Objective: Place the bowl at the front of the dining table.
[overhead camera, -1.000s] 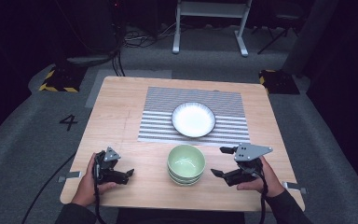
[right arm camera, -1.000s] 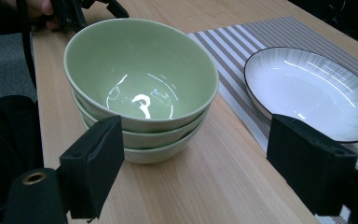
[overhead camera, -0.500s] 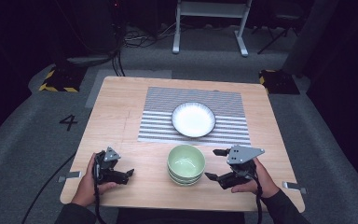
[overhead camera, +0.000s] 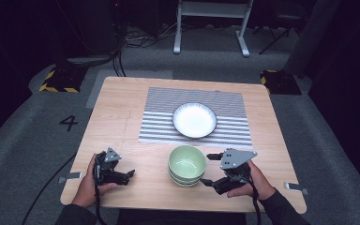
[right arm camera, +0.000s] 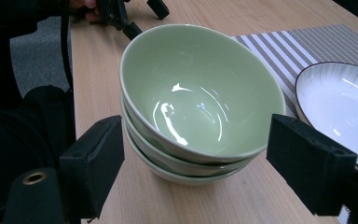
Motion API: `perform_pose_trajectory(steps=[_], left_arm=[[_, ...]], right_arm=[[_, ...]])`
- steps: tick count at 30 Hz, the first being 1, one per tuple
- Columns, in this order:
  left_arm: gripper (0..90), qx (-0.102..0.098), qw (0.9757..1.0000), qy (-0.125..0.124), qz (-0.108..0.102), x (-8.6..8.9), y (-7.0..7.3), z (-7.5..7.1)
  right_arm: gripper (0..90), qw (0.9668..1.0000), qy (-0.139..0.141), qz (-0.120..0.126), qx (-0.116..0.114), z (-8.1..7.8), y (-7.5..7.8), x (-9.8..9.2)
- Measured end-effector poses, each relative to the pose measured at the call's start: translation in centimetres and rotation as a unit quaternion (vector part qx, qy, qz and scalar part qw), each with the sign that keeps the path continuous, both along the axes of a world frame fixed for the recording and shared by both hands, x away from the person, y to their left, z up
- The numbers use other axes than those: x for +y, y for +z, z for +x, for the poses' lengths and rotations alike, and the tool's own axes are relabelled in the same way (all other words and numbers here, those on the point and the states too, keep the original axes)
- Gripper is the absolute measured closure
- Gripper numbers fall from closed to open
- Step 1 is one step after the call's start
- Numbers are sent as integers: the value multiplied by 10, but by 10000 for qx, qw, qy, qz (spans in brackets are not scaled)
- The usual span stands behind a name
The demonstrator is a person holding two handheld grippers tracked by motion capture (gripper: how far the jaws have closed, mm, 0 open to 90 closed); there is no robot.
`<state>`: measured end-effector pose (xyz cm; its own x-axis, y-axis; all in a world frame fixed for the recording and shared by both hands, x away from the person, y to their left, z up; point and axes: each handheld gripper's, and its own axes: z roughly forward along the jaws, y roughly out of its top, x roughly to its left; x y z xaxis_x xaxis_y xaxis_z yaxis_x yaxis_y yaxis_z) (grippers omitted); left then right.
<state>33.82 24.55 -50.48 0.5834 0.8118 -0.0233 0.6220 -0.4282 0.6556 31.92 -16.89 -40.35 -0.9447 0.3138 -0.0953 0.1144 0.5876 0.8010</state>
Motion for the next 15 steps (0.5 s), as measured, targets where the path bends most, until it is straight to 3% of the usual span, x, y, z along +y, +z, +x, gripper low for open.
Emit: perform_pose_trajectory(steps=[15], left_arm=[[1,2,10000,2,4,0,0,0]], right_arm=[[202,9989,335,-207,240,6,-10,28]])
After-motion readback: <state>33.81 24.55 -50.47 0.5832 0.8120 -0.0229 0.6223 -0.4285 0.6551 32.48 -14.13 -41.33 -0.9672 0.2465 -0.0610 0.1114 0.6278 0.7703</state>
